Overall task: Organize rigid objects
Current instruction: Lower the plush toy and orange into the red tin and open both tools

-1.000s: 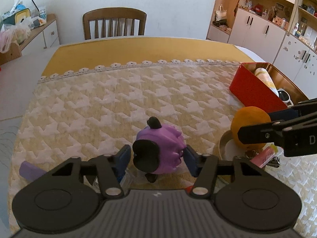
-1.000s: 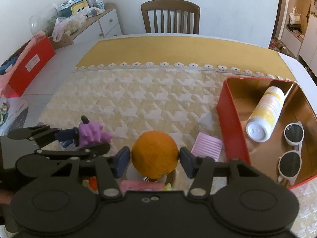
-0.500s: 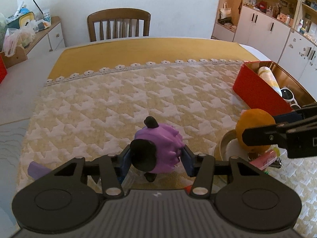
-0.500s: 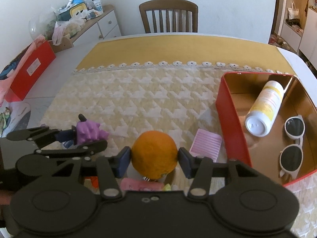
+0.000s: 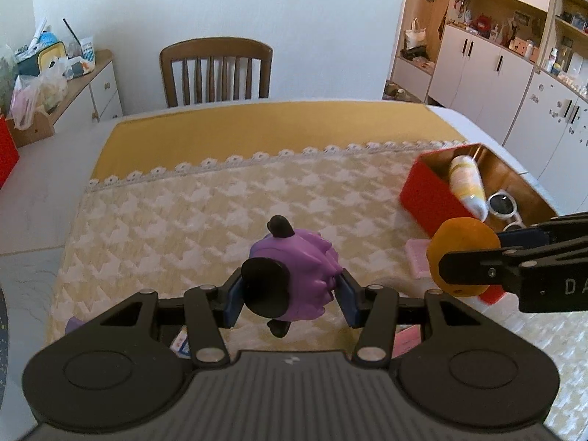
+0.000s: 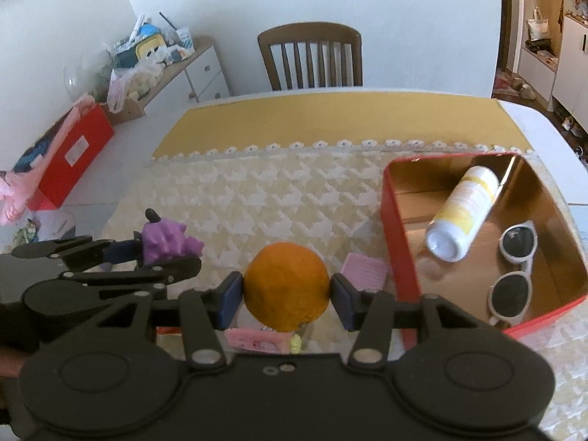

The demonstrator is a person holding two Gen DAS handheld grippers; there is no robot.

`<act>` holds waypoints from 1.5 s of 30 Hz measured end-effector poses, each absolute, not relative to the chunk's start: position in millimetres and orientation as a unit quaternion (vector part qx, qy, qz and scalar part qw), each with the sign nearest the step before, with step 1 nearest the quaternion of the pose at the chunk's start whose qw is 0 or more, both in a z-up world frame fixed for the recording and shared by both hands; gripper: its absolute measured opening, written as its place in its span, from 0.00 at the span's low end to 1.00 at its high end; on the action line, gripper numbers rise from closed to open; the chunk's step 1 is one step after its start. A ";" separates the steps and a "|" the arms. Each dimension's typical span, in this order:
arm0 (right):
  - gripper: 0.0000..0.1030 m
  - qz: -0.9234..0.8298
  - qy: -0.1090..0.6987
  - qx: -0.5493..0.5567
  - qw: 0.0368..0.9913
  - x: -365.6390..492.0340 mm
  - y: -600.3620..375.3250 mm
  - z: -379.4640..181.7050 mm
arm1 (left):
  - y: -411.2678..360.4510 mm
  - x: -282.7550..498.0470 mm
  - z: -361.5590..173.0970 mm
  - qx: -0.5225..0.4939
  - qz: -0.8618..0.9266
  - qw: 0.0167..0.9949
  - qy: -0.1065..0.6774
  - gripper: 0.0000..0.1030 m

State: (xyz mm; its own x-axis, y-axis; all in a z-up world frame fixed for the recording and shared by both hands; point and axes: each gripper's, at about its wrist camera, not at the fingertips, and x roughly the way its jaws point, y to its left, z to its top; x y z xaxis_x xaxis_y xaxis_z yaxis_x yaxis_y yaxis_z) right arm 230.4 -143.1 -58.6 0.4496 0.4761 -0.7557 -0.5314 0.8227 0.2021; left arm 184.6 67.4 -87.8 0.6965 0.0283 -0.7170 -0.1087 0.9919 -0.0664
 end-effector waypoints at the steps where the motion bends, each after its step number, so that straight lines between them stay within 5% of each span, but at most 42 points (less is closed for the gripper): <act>1: 0.50 0.295 0.430 -0.031 0.853 230.6 -147.2 -56.2 | 63.9 185.1 -84.2 -0.052 0.036 0.921 0.385 0.49; 23: 0.50 0.266 0.406 -0.008 0.874 268.5 -259.5 -37.8 | -52.7 230.6 -47.3 -0.030 -0.011 0.931 0.365 0.49; 45: 0.50 0.261 0.424 -0.034 0.866 347.5 -292.4 -68.3 | -137.3 297.5 -93.0 -0.023 -0.026 0.894 0.447 0.49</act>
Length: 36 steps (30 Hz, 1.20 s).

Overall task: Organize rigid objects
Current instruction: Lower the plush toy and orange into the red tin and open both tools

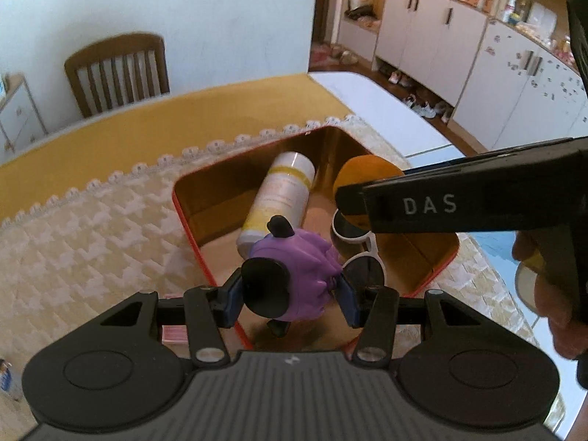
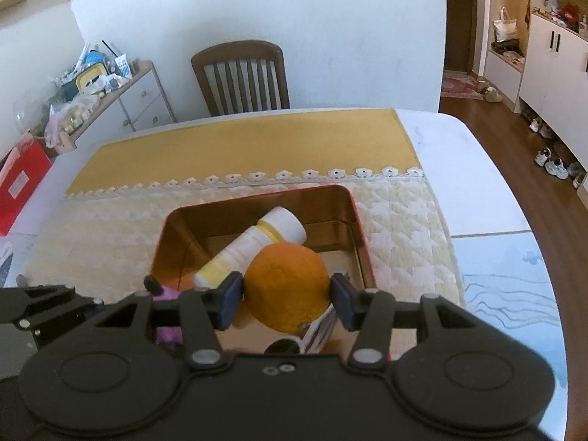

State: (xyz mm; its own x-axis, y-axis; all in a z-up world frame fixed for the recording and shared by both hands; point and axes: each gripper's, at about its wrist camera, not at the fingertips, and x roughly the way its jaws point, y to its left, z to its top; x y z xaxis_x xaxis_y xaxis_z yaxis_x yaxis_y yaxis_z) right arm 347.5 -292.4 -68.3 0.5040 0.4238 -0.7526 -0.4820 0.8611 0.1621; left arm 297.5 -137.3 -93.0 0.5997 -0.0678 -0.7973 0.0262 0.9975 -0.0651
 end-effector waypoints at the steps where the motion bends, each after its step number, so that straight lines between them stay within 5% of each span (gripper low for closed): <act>1: 0.50 0.262 0.426 -0.036 0.865 351.1 -291.5 -70.0 | -138.2 300.6 -94.8 -0.024 -0.024 0.892 0.450 0.49; 36: 0.49 0.277 0.450 -0.064 0.847 372.2 -276.9 -92.4 | -160.7 327.0 -125.0 0.012 -0.030 0.868 0.496 0.50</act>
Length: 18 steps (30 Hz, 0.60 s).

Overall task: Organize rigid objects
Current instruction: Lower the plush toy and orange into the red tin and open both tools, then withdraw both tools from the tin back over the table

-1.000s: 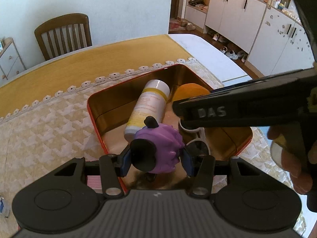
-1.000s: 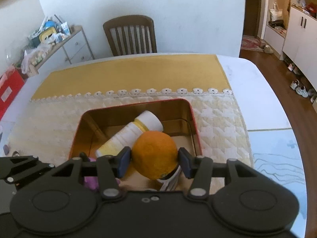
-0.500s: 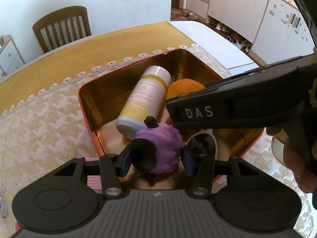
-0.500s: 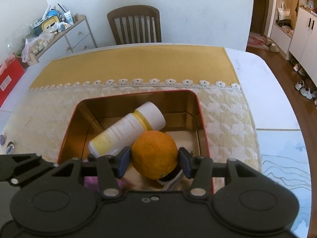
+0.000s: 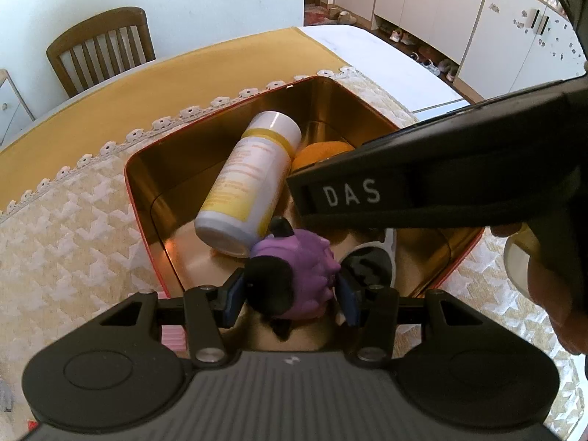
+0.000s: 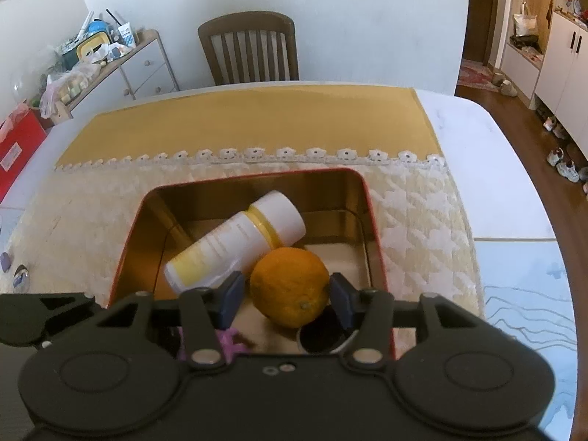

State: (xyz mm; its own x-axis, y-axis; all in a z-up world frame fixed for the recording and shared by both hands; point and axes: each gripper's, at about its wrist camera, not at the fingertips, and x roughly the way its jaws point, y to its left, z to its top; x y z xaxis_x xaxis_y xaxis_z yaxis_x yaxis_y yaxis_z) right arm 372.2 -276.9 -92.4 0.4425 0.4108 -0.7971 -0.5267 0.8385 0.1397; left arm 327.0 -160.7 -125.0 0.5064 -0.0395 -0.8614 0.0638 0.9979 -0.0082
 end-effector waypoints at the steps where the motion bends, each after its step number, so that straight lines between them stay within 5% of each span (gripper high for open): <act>1: 0.49 0.277 0.449 -0.064 0.847 371.6 -277.5 -91.4 | -160.3 325.7 -123.8 0.011 -0.031 0.869 0.493 0.50; 18: 0.61 0.280 0.427 -0.030 0.859 345.4 -303.0 -62.2 | -147.8 294.2 -93.4 -0.027 -0.032 0.892 0.450 0.60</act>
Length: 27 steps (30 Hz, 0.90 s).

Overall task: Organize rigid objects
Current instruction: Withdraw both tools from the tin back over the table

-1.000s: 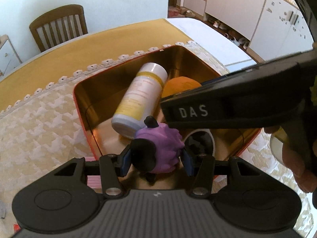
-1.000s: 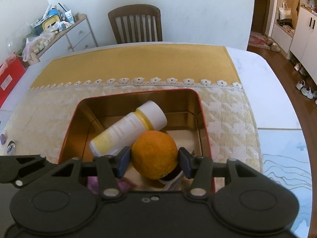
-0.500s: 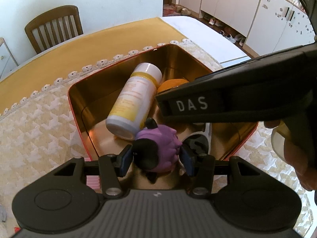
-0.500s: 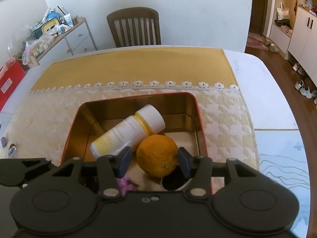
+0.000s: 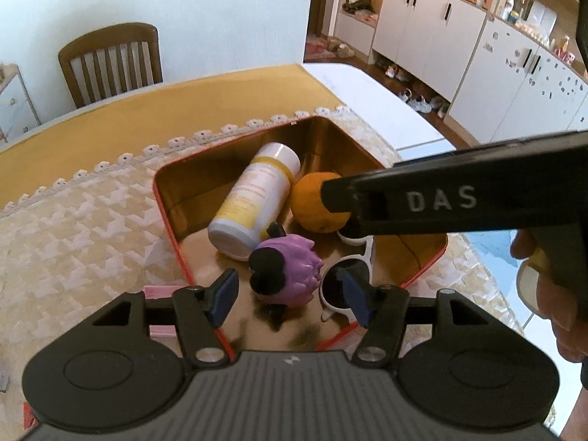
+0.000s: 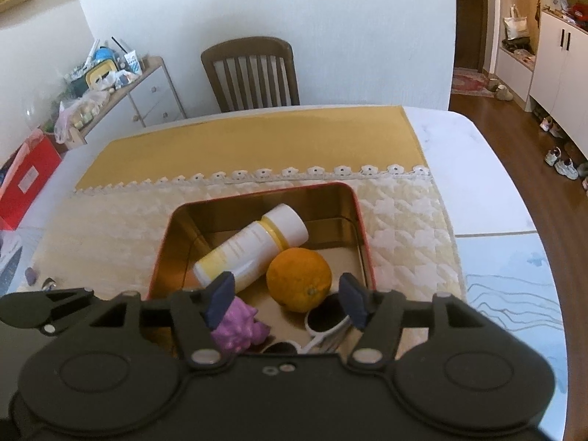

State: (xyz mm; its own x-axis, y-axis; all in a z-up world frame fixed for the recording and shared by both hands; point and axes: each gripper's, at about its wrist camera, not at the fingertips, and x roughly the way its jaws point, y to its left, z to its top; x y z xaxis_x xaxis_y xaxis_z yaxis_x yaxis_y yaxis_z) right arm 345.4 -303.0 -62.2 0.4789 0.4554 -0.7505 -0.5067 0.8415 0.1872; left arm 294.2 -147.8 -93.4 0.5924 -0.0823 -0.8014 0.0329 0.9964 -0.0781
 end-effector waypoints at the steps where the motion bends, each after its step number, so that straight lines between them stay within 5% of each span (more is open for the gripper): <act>1: 0.62 0.280 0.426 -0.028 0.860 343.2 -304.6 -60.2 | -146.8 291.5 -90.8 -0.027 -0.031 0.894 0.446 0.60; 22: 0.82 0.283 0.402 0.011 0.871 284.4 -308.8 -34.1 | -99.2 231.4 -53.1 -0.038 -0.019 0.919 0.391 0.60; 27: 0.88 0.295 0.392 0.004 0.872 264.8 -293.8 -31.6 | -74.5 215.6 -52.1 -0.041 -0.008 0.921 0.386 0.68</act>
